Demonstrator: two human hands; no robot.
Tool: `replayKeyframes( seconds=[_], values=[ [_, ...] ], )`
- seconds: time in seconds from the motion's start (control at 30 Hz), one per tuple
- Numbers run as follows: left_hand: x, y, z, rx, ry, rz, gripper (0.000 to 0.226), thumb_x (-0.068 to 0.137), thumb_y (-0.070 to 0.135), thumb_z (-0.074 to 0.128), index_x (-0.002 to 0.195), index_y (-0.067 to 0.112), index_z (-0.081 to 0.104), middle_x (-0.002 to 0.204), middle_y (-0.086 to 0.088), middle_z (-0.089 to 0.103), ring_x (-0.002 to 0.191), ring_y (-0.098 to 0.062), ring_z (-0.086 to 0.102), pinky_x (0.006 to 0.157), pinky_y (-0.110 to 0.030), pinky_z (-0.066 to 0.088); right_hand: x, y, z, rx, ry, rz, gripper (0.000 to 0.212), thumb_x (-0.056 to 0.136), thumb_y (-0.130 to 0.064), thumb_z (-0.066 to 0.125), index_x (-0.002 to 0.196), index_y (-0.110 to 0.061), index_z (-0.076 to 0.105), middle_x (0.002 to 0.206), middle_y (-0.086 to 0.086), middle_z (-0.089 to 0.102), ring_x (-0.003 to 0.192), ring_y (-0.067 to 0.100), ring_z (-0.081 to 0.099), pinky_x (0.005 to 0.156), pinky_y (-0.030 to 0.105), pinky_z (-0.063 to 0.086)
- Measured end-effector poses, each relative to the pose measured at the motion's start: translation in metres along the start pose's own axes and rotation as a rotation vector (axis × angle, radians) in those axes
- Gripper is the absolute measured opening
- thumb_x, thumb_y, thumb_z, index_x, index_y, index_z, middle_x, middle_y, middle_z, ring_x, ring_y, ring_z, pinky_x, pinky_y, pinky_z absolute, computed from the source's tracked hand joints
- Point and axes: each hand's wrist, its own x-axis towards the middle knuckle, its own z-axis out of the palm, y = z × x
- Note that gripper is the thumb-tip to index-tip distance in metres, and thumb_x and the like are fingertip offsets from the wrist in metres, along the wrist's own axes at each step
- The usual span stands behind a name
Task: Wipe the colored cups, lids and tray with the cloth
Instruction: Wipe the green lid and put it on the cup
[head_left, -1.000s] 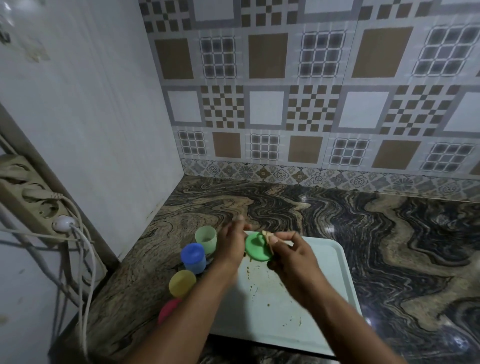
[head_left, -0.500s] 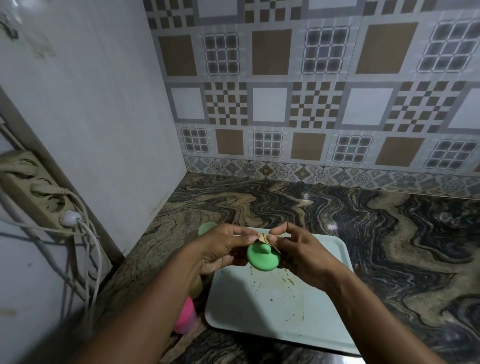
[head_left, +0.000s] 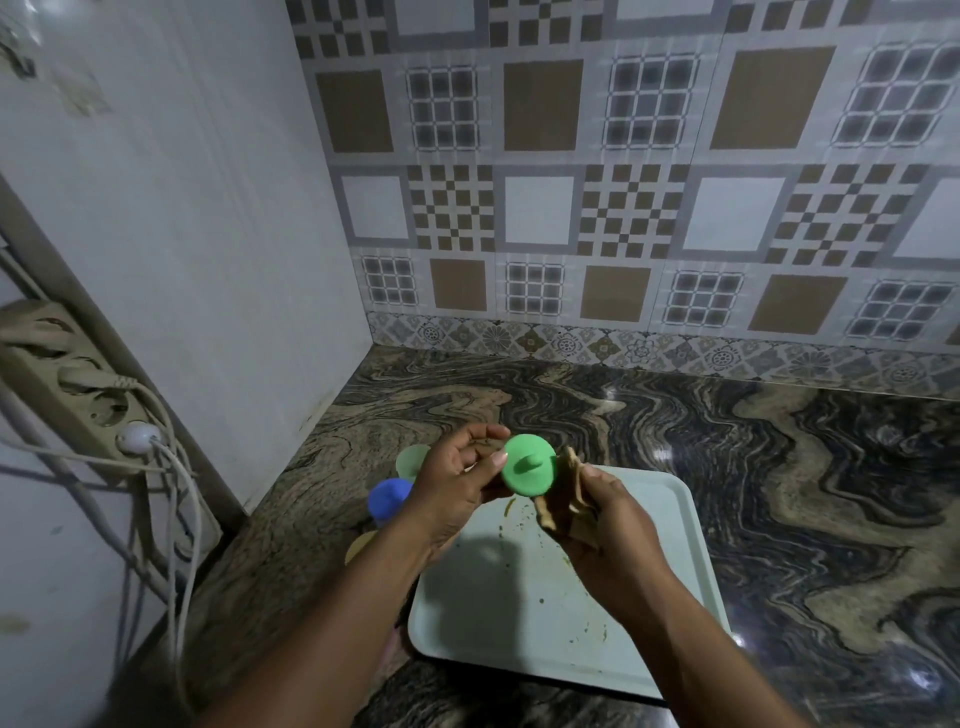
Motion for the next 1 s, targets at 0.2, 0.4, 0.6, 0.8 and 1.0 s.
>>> replayKeyframes(
  seconds=[0.2,0.4,0.6,0.8,1.0],
  values=[
    [-0.003,-0.012,-0.004,0.532,-0.027,0.175,0.021,0.094,0.014,0.064,0.102,0.032,0.071,0.099,0.004,0.073,0.09,-0.011,0.067,0.08,-0.029,0.057,-0.003,0.01,0.004,-0.2,0.009,-0.199,0.014,0.096,-0.006,0.061,0.106,-0.001,0.052,0.078,0.025,0.065,0.058,0.028,0.053,0.054,0.035,0.044],
    [-0.017,-0.013,-0.009,0.678,0.085,0.193,0.019,0.082,0.022,0.08,0.1,0.027,0.075,0.105,0.01,0.073,0.09,-0.003,0.069,0.079,-0.025,0.058,-0.001,0.012,0.01,-0.396,-0.001,-0.298,0.013,0.099,-0.012,0.06,0.102,-0.002,0.052,0.07,0.017,0.066,0.051,0.019,0.05,0.046,0.031,0.041],
    [-0.028,-0.015,-0.013,0.652,0.156,0.314,0.02,0.083,0.022,0.079,0.096,0.033,0.071,0.101,0.012,0.072,0.087,-0.001,0.07,0.074,-0.019,0.057,-0.003,0.023,0.016,-0.363,-0.05,-0.294,0.016,0.103,-0.02,0.054,0.105,-0.004,0.052,0.071,0.021,0.066,0.058,0.026,0.055,0.053,0.036,0.045],
    [-0.025,-0.014,-0.021,0.66,0.215,0.275,0.013,0.086,0.028,0.075,0.094,0.031,0.066,0.083,0.006,0.073,0.073,-0.011,0.071,0.062,-0.03,0.057,0.004,0.019,0.026,-0.476,-0.077,-0.355,0.014,0.101,-0.022,0.057,0.105,-0.009,0.053,0.08,0.025,0.07,0.062,0.026,0.063,0.058,0.039,0.054],
    [0.0,-0.013,-0.064,0.803,0.4,0.274,0.014,0.085,0.027,0.074,0.087,0.034,0.063,0.088,0.01,0.07,0.083,-0.011,0.066,0.073,-0.034,0.055,0.055,0.016,0.022,-0.407,0.109,-0.247,0.026,0.102,-0.022,0.053,0.112,0.002,0.053,0.092,0.024,0.071,0.067,0.025,0.071,0.064,0.041,0.059]
  ],
)
